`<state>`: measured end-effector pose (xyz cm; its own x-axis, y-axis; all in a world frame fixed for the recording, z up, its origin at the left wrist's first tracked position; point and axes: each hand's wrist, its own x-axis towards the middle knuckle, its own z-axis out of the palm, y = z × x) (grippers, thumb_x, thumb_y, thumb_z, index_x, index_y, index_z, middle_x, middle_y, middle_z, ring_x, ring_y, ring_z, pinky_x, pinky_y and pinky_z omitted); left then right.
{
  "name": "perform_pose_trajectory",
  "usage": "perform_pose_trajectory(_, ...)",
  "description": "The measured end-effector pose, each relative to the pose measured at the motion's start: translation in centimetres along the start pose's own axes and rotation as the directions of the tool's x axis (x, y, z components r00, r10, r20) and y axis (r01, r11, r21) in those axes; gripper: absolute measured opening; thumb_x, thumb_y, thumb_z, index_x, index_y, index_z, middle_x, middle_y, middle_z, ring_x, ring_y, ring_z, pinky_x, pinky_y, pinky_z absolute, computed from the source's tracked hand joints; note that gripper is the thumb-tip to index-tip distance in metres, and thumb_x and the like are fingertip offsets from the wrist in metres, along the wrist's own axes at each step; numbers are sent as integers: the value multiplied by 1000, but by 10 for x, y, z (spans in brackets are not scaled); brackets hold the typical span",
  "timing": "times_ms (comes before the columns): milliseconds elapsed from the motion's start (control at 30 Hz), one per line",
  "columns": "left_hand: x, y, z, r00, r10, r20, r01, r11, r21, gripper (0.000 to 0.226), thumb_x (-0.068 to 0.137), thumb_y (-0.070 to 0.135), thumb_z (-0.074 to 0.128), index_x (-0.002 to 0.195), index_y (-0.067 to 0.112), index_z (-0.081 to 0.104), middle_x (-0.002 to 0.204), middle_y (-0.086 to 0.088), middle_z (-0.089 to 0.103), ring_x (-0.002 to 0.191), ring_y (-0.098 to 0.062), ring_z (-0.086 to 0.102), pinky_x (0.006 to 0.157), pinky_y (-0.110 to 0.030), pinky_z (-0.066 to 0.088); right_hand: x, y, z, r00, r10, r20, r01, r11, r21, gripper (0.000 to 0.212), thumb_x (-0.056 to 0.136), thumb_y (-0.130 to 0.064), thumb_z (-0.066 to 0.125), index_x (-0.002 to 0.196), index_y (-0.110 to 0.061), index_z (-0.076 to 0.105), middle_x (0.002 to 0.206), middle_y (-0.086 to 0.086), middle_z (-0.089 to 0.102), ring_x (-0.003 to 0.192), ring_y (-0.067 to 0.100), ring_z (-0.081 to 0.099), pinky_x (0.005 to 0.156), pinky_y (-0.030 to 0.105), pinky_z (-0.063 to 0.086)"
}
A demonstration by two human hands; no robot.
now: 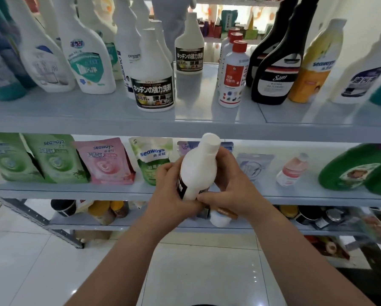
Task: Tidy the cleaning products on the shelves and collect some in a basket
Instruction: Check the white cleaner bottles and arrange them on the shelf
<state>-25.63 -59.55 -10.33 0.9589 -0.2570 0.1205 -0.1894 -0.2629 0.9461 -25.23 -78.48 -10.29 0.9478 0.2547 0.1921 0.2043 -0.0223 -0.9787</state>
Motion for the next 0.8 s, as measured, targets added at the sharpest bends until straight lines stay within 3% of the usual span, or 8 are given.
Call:
perform_pose_trajectory(133,12,1,14,991,-131,1,123,932,-342,74,61,28,76,126,48,46,120,5,68,109,-20,70,79,-41,63,16,-2,-27,987,157,-44,-142,962,234,67,86,-36,74,148,-31,50,142,1,62,132,24,59,103,44,52)
perform_pose_trajectory(233,22,6,31,951,-307,41,274,770,-576,58,67,20,59,123,29,51,115,-9,74,105,-38,72,86,-78,50,20,0,-30,964,264,1,-249,907,339,57,73,-63,84,120,-32,74,127,8,73,118,27,70,91,40,59)
perform_pose_trajectory(367,34,14,40,940,-342,-8,276,772,-572,44,69,43,66,112,35,65,112,-1,76,105,-25,74,83,-52,61,26,-2,-28,962,249,-114,-196,915,352,56,68,-70,84,114,-39,74,122,6,75,115,28,72,95,50,58)
perform_pose_trajectory(433,38,19,40,931,-357,-81,257,795,-550,35,81,44,63,115,35,68,114,-1,76,108,-25,72,89,-51,60,26,-8,-27,965,222,-136,-170,934,315,54,75,-71,78,121,-44,69,125,-1,73,117,23,71,100,50,56)
perform_pose_trajectory(500,40,24,40,901,-412,-136,259,762,-594,26,97,35,54,121,30,63,108,-3,77,103,-27,74,79,-51,62,27,-13,-25,970,214,-112,-165,925,344,44,88,-66,65,125,-43,68,127,-1,73,118,21,70,96,45,59)
perform_pose_trajectory(600,33,35,36,875,-483,32,327,540,-775,38,105,36,43,129,12,60,94,-13,75,79,-32,74,51,-39,57,29,-20,-21,965,250,-76,-197,887,417,36,98,-54,52,128,-43,69,131,-1,70,121,20,67,89,36,59)
perform_pose_trajectory(667,27,40,33,872,-459,169,379,418,-826,47,101,38,48,135,7,59,102,-21,67,87,-40,67,43,-34,54,29,-22,-15,964,262,-47,-222,890,399,44,93,-58,58,135,-46,61,137,2,66,120,21,66,90,42,57)
perform_pose_trajectory(800,17,47,28,890,-376,257,402,385,-831,43,85,40,60,116,12,69,96,-20,66,71,-34,67,38,-28,51,27,-16,-5,974,222,-31,-187,881,436,62,80,-63,77,137,-51,55,132,-4,70,112,20,71,84,42,59)
